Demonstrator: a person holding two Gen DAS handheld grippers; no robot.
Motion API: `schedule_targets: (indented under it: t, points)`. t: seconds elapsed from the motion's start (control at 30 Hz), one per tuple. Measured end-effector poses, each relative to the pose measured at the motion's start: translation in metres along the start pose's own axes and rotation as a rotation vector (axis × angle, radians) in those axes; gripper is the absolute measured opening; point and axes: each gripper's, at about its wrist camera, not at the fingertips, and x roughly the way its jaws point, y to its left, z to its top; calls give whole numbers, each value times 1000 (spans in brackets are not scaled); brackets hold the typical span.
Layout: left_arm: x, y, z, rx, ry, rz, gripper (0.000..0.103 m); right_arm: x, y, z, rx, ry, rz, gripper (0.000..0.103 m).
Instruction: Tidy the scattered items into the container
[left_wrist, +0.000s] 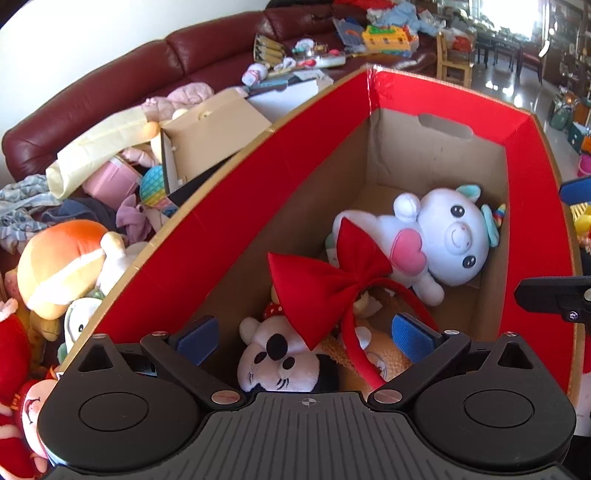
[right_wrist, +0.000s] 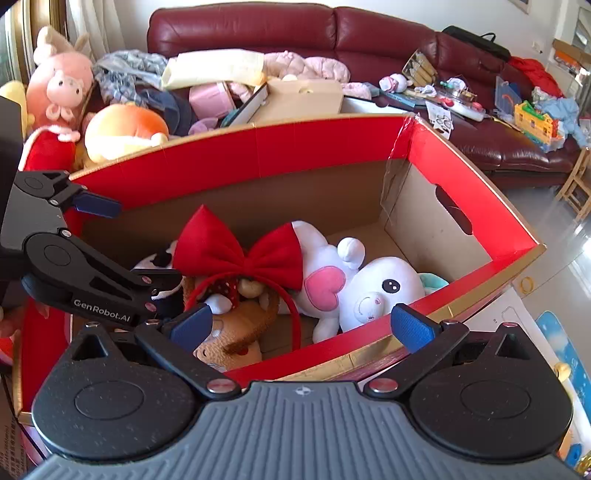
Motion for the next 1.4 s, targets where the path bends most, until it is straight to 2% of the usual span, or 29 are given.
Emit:
schedule_targets:
  t: [0.13, 0.33, 0.5, 0.67, 0.77, 1.03, 1.27, 1.4]
  points:
    - [3, 1, 1, 16, 16, -11, 103, 14, 6, 3, -51, 45, -8, 102]
    - [11, -2, 0, 152, 39, 47, 103, 32, 17, 6, -106, 99, -2, 102]
    - [17, -1, 0, 170, 85, 40, 103, 47, 28, 11, -139, 143, 7, 102]
    - [18, 4, 0, 145, 98, 23, 103, 57, 34, 14, -161, 195, 47, 102]
    - [19, 2, -1, 186, 104, 37, 103, 63, 36, 15, -180, 217, 46, 102]
    - [20, -2, -5, 299, 124, 20, 103, 74, 35, 14, -198, 263, 39, 103]
    - [21, -2, -5, 307, 126, -8, 103, 82, 31, 15, -181, 279, 33, 103]
    - [21, -6, -6, 333, 123, 9, 103, 84, 31, 16, -183, 277, 31, 103]
